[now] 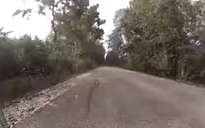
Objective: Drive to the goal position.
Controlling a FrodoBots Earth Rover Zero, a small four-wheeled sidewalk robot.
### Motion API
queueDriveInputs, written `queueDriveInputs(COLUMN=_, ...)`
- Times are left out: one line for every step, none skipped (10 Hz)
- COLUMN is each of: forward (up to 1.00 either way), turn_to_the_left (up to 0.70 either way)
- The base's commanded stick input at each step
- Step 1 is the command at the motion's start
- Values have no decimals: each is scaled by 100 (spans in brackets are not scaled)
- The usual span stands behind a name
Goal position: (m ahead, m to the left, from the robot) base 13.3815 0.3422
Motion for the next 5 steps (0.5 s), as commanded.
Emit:
queueDriveInputs(forward=70, turn_to_the_left=0)
queueDriveInputs(forward=70, turn_to_the_left=-16)
queueDriveInputs(forward=70, turn_to_the_left=-28)
queueDriveInputs(forward=70, turn_to_the_left=-8)
queueDriveInputs(forward=70, turn_to_the_left=-3)
